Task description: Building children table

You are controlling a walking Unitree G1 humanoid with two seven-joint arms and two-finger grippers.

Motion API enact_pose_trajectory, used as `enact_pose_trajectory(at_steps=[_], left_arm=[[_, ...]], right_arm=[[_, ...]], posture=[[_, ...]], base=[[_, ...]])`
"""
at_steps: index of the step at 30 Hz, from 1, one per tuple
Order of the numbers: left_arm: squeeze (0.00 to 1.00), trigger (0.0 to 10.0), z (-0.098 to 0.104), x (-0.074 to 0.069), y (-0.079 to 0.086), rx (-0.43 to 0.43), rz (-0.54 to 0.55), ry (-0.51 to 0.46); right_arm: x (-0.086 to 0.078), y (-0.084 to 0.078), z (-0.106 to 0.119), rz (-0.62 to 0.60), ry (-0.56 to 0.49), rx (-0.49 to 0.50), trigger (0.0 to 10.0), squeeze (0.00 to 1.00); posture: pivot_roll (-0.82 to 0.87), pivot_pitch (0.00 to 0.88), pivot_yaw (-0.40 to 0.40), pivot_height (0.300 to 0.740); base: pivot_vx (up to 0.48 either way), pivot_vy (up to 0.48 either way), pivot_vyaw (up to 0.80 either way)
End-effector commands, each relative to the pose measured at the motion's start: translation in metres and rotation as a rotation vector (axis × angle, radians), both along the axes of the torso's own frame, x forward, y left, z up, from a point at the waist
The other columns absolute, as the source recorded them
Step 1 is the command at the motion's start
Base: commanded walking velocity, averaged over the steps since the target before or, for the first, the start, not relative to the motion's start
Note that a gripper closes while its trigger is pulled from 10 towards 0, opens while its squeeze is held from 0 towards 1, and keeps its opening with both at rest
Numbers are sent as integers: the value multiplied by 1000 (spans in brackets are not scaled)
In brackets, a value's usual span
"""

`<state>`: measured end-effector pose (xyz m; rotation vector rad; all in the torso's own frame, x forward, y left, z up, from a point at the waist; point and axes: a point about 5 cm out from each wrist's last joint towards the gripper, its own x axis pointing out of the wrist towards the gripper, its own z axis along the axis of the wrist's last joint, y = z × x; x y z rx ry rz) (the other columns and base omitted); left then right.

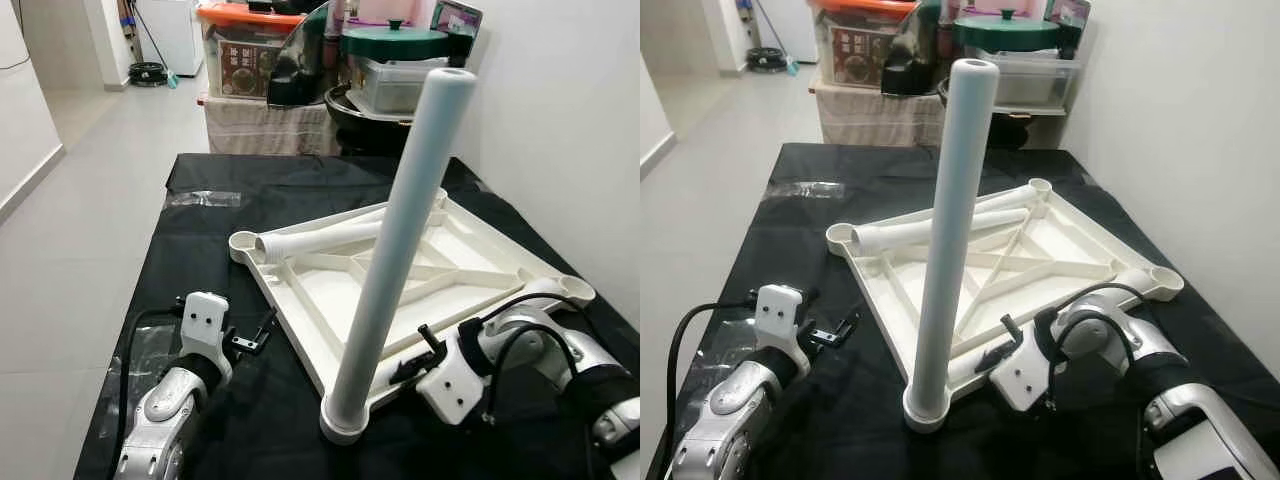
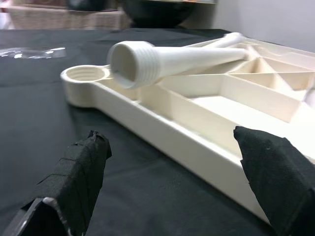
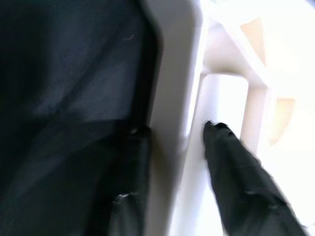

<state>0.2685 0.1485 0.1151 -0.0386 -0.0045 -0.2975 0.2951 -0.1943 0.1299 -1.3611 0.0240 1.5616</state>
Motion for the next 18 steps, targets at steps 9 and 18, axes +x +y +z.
enact_pose_trajectory(at_steps=[9,18], left_arm=[[0,10000,-1,-2,-2,-18,-10,-2],[0,10000,-1,-1,-4,-20,-26,-5]], right_arm=[[9,0,24,-190,9,298,10000,1000],[3,-32,61,-347,327,481,10000,1000]], posture=[[58,0,-77,740],[42,0,-65,740]], base=[[0,0,0],[0,0,0]])
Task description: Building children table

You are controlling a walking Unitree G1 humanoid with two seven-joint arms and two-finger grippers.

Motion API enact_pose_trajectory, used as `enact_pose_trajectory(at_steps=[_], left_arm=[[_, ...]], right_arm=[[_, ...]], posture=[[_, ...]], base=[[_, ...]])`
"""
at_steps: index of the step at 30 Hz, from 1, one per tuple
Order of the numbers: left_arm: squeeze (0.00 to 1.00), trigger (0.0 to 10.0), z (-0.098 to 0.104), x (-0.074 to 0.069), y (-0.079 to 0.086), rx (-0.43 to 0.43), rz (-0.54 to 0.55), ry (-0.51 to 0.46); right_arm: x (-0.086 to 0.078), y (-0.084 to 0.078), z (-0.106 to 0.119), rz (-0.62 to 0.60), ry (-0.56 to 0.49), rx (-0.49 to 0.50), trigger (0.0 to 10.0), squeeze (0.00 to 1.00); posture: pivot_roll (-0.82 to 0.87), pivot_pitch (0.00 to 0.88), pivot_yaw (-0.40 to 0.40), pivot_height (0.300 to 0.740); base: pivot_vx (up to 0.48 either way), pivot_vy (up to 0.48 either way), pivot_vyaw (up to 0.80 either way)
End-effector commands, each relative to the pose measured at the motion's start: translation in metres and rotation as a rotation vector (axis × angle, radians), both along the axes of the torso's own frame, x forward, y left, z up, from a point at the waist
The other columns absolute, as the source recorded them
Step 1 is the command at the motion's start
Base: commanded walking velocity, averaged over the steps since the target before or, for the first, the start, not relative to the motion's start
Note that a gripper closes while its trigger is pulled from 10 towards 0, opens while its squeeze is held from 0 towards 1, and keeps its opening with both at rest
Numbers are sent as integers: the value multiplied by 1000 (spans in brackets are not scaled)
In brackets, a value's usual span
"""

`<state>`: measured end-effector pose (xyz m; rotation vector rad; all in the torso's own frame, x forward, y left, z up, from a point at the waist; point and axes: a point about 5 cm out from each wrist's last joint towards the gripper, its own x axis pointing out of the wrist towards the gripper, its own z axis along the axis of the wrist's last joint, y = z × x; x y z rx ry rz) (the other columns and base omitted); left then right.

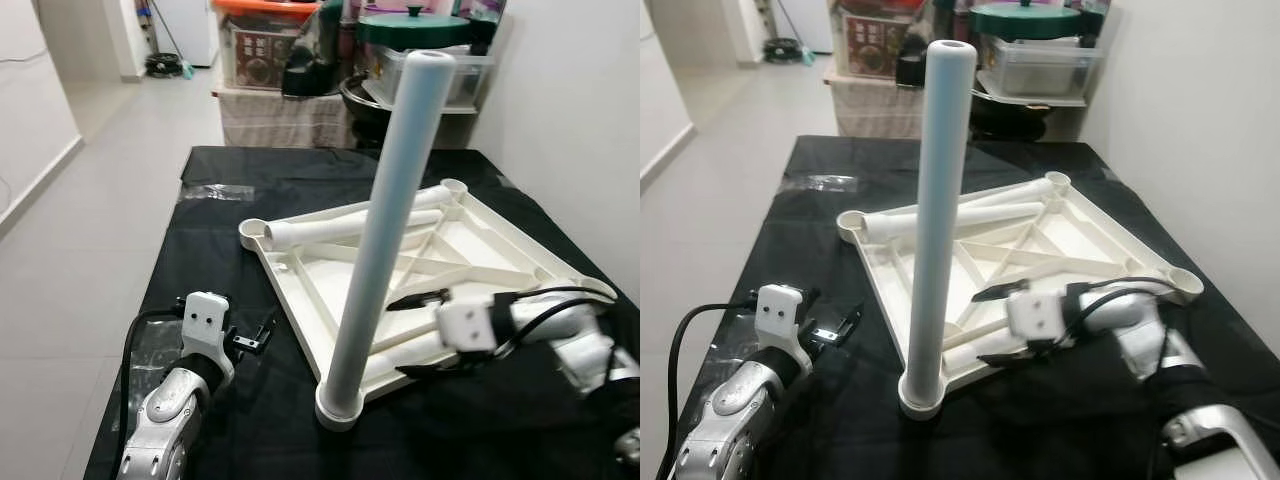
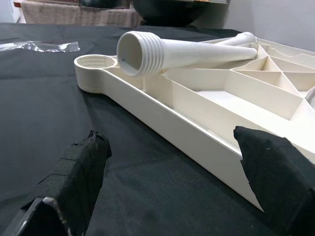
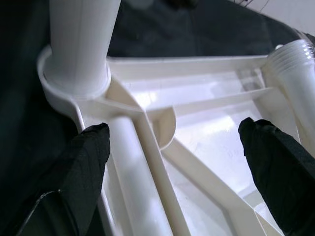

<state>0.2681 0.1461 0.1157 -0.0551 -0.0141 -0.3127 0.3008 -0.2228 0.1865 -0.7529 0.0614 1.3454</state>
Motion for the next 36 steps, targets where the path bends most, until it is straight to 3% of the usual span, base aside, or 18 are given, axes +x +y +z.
enact_pose_trajectory(at_steps=[1,4,7,8,9,10,12,13,14,19,21,25,29,36], left_arm=[[0,10000,-2,0,-2,-3,-11,2],[0,10000,-1,0,-3,-4,-15,1],[0,10000,-2,-2,-2,-5,-13,1],[0,10000,-2,-3,-1,-9,-9,2],[0,10000,-2,-3,-1,-9,-9,2],[0,10000,-2,-4,-1,-12,-7,3],[0,10000,-3,-6,-1,-15,-4,5],[0,10000,-3,-7,-2,-15,-4,6],[0,10000,-3,-7,-3,-16,-4,5],[0,10000,-2,-8,-3,-20,0,1],[0,10000,-1,-9,-1,-18,4,-1],[0,10000,-1,-10,1,-18,7,-3],[0,10000,5,-10,4,-30,40,-35],[0,10000,7,-8,4,-9,41,-45]], right_arm=[[-3,-3,4,1,56,44,10000,1000],[-9,-13,11,13,166,55,10000,1000],[-10,-13,9,-11,138,68,10000,1000],[5,-10,12,-142,17,135,10000,1000],[5,-10,12,-142,17,135,10000,1000],[15,-8,14,-237,-58,189,10000,1000],[43,-8,17,-551,-230,282,10000,1000],[52,-11,19,-686,-297,330,10000,733],[57,-14,20,-799,-312,381,10000,0],[60,-15,23,-968,-308,521,10000,0],[56,-6,12,-1062,-271,618,10000,0],[51,6,-3,-1130,-235,665,10000,0],[34,27,-23,-1179,-229,711,10000,0],[33,26,-16,-1306,-315,780,10000,0]], posture=[[42,0,-65,740],[46,0,-68,740],[48,0,-71,740],[52,0,-77,740],[52,0,-77,740],[52,0,-77,740],[60,0,-82,740],[68,0,-85,740],[68,0,-85,740],[77,0,-88,740],[82,0,-89,740],[83,0,-90,740],[81,0,-91,740],[72,0,-80,740]], base=[[0,0,0],[0,0,0],[0,0,0],[0,0,0],[0,0,0],[0,0,0],[0,0,0],[0,0,0],[0,0,0],[0,0,0],[0,0,0],[0,0,0],[0,0,0],[-164,0,0]])
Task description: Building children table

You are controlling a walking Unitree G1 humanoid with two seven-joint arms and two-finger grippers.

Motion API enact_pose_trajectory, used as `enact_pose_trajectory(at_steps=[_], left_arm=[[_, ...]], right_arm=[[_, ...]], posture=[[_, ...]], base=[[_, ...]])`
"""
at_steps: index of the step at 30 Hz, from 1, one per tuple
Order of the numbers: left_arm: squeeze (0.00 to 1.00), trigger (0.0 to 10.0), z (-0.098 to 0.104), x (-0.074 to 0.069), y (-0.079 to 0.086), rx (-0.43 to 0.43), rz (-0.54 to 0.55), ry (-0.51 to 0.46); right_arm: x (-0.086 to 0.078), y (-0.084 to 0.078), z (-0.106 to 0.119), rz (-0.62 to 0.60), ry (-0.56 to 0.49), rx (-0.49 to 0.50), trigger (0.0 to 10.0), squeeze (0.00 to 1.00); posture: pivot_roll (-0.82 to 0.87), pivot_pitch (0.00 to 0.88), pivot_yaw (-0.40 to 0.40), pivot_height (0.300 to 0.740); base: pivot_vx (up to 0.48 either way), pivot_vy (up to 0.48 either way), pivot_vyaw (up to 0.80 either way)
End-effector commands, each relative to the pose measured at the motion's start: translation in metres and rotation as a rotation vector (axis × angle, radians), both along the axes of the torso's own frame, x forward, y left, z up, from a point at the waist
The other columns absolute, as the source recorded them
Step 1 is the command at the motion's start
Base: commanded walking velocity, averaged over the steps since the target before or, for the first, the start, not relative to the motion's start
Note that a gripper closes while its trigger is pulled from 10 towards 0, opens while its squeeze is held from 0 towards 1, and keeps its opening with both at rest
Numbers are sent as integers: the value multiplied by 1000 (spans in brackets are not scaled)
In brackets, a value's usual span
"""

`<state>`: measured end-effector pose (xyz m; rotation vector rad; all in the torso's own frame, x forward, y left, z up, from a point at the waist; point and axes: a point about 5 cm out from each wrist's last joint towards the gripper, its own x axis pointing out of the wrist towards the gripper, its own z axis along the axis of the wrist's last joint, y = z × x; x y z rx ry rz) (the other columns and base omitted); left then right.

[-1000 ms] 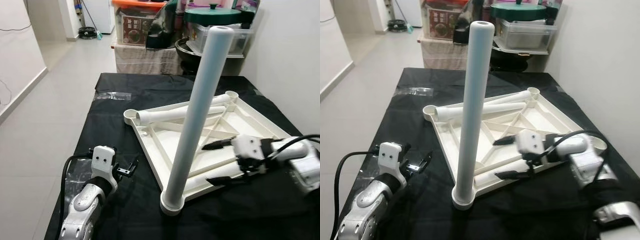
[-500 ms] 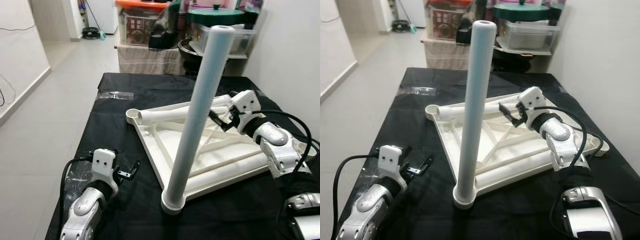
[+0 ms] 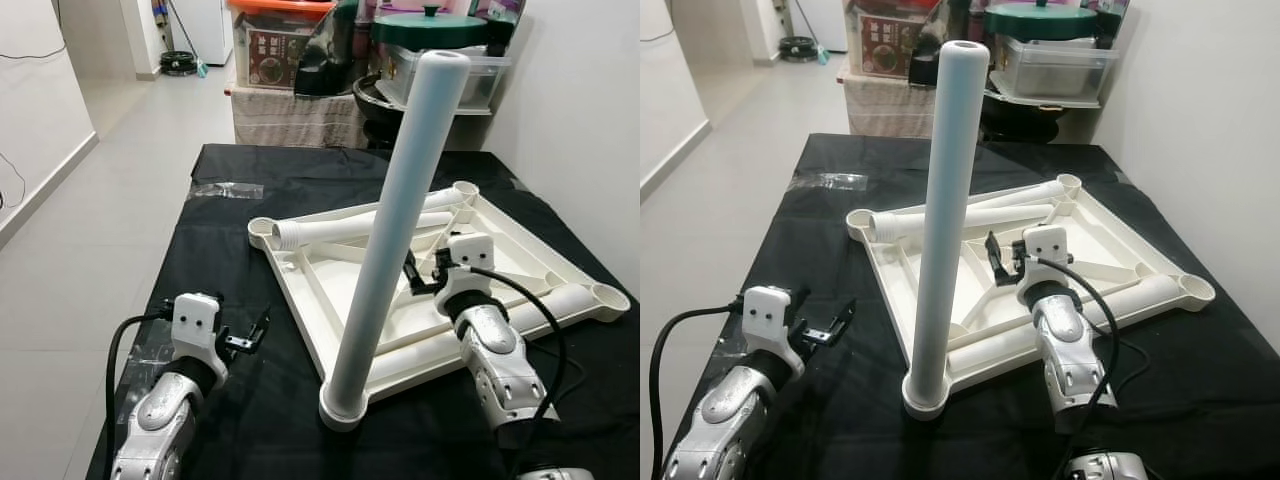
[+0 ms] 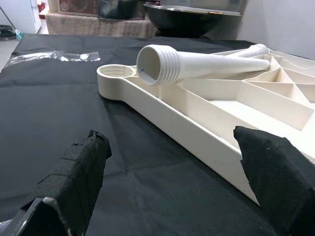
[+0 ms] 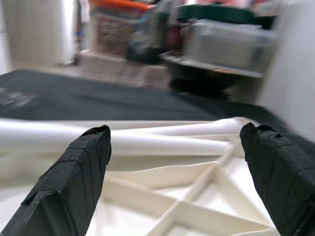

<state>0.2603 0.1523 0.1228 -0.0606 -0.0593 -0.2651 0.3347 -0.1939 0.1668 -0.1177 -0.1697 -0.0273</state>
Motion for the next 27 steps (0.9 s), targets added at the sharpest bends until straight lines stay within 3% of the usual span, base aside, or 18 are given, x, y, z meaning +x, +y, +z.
enact_pose_trajectory(at_steps=[1,6,16,27], left_arm=[[0,10000,0,0,-2,1,-10,-4],[0,10000,1,0,-2,-2,-12,-5],[0,10000,5,0,1,-4,7,-16],[0,10000,8,0,3,-12,20,-29]], right_arm=[[0,-5,8,-52,-40,5,10000,0],[-1,-6,16,-105,-62,4,10000,0],[-10,2,10,-69,-41,-41,10000,0],[-15,-10,6,-177,-9,-36,10000,0]], posture=[[72,0,-80,740],[69,0,-74,740],[72,0,-81,740],[69,0,-76,740]], base=[[-315,0,0],[-344,0,0],[-352,0,0],[0,0,0]])
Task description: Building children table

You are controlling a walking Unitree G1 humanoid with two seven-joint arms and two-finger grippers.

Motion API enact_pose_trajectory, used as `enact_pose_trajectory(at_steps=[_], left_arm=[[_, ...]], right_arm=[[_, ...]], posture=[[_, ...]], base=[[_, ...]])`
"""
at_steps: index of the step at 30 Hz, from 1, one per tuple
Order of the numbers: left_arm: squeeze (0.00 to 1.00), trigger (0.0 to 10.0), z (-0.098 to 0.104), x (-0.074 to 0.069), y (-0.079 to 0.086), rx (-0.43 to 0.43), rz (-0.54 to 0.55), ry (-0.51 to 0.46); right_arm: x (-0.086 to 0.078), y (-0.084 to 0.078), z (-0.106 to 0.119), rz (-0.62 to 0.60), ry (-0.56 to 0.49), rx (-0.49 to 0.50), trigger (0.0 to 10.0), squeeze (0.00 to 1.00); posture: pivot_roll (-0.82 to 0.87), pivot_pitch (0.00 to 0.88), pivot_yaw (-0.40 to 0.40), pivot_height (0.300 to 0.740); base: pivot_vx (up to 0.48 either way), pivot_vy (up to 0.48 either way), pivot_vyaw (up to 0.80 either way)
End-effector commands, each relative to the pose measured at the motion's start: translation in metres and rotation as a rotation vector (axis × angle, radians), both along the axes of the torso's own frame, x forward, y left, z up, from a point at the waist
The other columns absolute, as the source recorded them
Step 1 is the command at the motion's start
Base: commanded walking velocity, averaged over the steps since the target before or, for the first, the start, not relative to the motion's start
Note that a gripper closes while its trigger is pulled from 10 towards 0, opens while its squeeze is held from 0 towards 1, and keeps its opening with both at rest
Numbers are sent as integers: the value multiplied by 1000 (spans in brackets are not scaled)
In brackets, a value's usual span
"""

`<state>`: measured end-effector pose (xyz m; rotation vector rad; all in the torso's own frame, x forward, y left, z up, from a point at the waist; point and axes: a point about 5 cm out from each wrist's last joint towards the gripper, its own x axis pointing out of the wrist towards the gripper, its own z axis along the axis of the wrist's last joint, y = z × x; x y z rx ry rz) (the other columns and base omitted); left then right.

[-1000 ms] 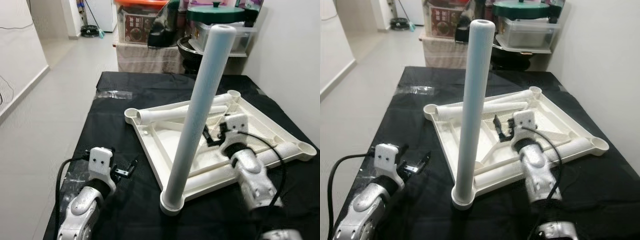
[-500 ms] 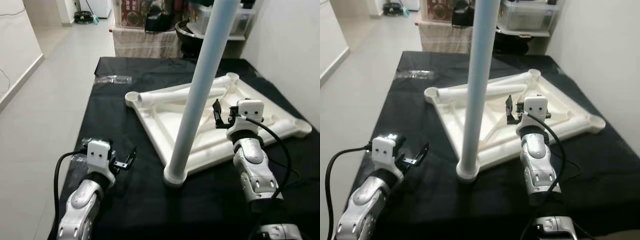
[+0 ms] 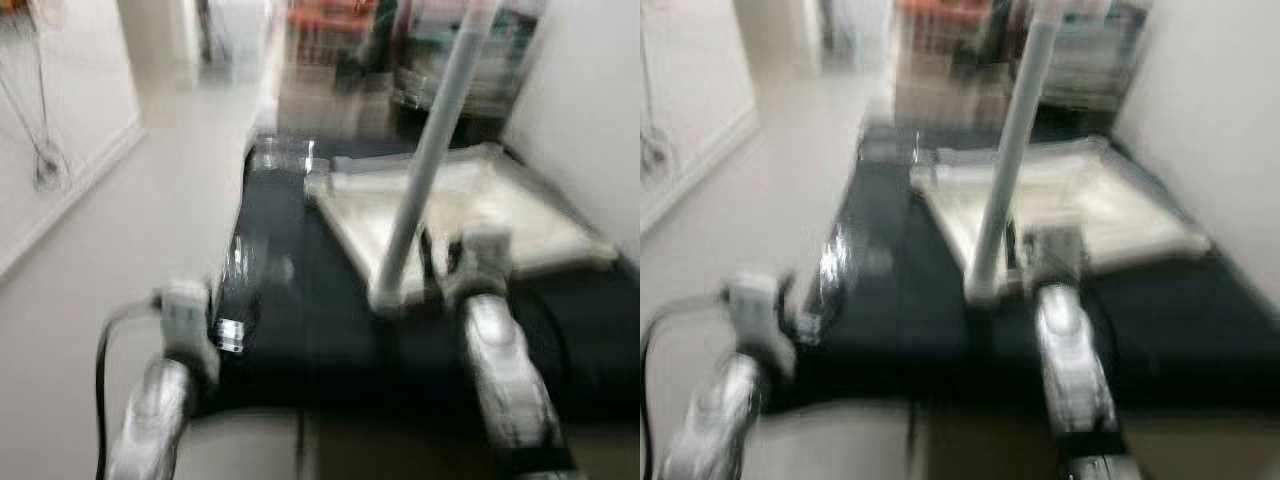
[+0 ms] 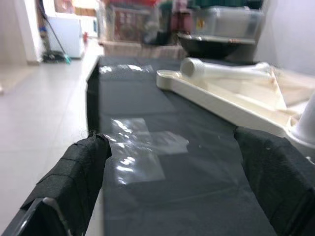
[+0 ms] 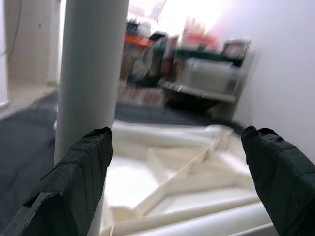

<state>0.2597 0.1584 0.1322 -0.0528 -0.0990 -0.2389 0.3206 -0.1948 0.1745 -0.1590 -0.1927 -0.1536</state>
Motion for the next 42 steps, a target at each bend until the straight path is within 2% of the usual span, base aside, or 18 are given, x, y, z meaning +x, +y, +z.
enact_pose_trajectory(at_steps=[1,4,5,6,7,9,10,12,13,14,16,19,22,25,29,31,35,42], left_arm=[[0,10000,-2,0,-2,-18,-8,13],[0,10000,-3,0,-2,-5,-10,20],[0,10000,-3,-1,-2,-7,-8,21],[0,10000,-3,-1,-2,-7,-8,21],[0,10000,-3,-1,-1,-9,-6,21],[0,10000,-4,-2,0,-11,0,23],[0,10000,-4,-2,0,-11,0,23],[0,10000,-5,-1,1,-12,3,24],[0,10000,-5,-1,1,-12,3,24],[0,10000,-4,0,1,-14,3,22],[0,10000,-3,2,1,-19,6,16],[0,10000,-2,2,3,-21,14,14],[0,10000,-3,1,5,-26,26,17],[0,10000,-3,1,7,-21,32,17],[0,10000,-3,1,7,-20,32,16],[0,10000,-2,1,8,-20,34,16],[0,10000,-2,1,10,-16,40,17],[0,10000,-2,2,8,-12,33,17]], right_arm=[[-3,-15,-3,-97,27,-4,10000,0],[-8,-28,-5,-217,34,-27,10000,0],[-10,-22,-6,-137,33,0,10000,0],[-10,-22,-6,-137,33,0,10000,0],[-11,-16,-6,-69,31,23,10000,0],[-20,19,-3,261,5,19,10000,0],[-20,19,-3,261,5,19,10000,0],[-33,46,-7,533,44,11,10000,0],[-33,46,-7,533,44,11,10000,0],[-41,61,-11,699,82,3,10000,0],[-56,77,-17,923,163,-17,10000,0],[-66,80,-29,1063,270,-57,10000,0],[-63,80,-31,1065,288,-78,10000,0],[-32,90,-19,881,216,-48,10000,0],[-26,92,-16,847,193,-49,10000,0],[-15,104,-6,828,171,-4,10000,0],[-11,113,-3,837,177,20,10000,0],[-8,104,-12,736,204,24,10000,0]], posture=[[69,0,-76,740],[69,0,-74,740],[69,0,-75,740],[69,0,-75,740],[68,0,-73,740],[63,0,-70,740],[63,0,-70,740],[61,0,-70,740],[61,0,-70,740],[63,0,-71,740],[65,0,-74,740],[71,0,-79,740],[76,0,-81,740],[83,0,-87,740],[83,0,-87,740],[99,0,-94,740],[104,0,-96,740],[93,0,-88,740]], base=[[0,0,0],[0,0,0],[0,0,0],[0,0,0],[0,0,0],[0,0,0],[0,0,0],[0,0,0],[0,0,0],[0,0,0],[0,0,0],[0,0,0],[0,0,0],[0,0,0],[0,0,0],[0,142,0],[0,437,0],[0,480,0]])
